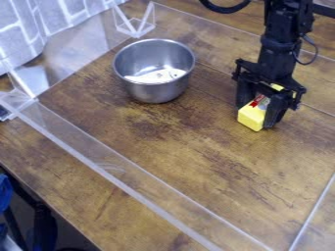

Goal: Move the yellow butter to the right side of the table

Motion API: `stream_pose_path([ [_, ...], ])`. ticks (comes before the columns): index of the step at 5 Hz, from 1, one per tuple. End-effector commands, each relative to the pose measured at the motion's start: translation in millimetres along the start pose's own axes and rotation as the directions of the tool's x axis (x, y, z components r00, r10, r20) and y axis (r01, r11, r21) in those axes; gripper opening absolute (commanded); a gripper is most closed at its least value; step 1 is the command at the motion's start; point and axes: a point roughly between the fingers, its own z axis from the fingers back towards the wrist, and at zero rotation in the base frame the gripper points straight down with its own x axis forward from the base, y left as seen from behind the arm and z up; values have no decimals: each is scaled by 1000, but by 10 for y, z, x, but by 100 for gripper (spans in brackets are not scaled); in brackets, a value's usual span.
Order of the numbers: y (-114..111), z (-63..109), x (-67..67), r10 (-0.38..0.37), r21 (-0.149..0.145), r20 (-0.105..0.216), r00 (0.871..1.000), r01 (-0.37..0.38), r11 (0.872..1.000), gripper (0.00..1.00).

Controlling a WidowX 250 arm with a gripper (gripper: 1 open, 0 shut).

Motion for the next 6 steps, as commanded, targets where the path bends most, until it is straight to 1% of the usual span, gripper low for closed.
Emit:
stream_pose_path([
  [1, -78, -3, 57, -40, -8, 8, 999, 40, 999, 0],
  [3, -73, -12, 75, -44, -16, -29, 999, 43, 999, 0],
  [4, -67, 45, 57, -39, -19, -21, 999, 38, 999, 100],
  [6, -53, 62, 38, -31, -19, -10, 999, 31, 999, 100],
])
